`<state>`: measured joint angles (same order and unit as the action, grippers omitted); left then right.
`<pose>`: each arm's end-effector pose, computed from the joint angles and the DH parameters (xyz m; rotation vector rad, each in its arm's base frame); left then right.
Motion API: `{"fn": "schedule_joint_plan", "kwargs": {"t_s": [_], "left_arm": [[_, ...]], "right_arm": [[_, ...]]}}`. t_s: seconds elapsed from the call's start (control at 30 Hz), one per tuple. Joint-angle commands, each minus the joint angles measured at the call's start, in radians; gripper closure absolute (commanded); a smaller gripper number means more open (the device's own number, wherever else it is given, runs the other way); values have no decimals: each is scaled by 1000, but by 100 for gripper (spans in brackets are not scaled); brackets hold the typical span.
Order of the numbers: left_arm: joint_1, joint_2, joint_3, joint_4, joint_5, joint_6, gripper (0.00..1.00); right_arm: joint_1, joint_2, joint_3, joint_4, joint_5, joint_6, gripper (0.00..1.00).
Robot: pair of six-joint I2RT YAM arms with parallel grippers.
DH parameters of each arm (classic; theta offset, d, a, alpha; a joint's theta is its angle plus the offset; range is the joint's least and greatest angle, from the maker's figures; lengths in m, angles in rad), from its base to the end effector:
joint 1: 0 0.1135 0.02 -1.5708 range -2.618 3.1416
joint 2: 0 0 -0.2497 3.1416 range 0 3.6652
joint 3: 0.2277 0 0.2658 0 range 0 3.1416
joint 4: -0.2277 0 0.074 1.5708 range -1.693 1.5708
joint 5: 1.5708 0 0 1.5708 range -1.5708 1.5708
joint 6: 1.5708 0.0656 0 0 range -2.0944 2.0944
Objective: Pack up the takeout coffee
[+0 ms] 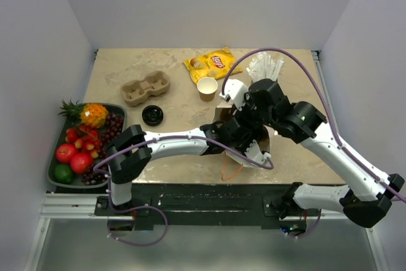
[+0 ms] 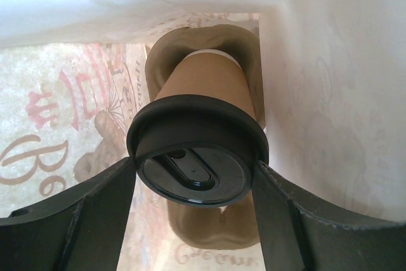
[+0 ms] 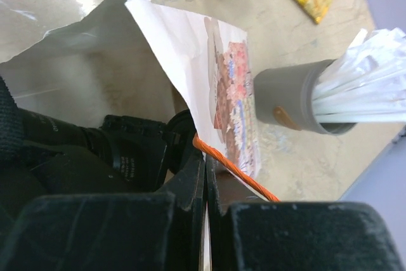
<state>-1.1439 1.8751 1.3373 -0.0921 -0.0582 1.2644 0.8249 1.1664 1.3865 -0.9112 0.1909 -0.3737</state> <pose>0.1942 -0.4177 0.1885 2.0443 0.8199 0.1314 0.1910 0.1884 0.3699 -1.1827 1.9107 0.0268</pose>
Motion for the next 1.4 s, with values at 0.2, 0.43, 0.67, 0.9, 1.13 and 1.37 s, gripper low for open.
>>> {"fn": "schedule_joint_plan", "kwargs": {"t_s": [0.2,0.43,0.67,0.9,1.13,1.37], "left_arm": [[22,-185,-41,-207,11,234,100],[23,-183,65,-429,-3,285,100],[18,-171,77,-545,43,363,100],[-14,-105,80,-469,-18,343,100],[-20,-68,131,-406,-54,265,100],[-14,-93,198,-405,-42,181,100]], "right_arm": [[-30,101,157,-8,-590,307,100],[-108,177,243,-17,-740,410,100],[-199,207,151,90,-912,562,100],[-253,250,141,77,-990,559,100],[-305,216,100,106,-992,585,100],[-342,219,105,121,-998,587,100]]}}
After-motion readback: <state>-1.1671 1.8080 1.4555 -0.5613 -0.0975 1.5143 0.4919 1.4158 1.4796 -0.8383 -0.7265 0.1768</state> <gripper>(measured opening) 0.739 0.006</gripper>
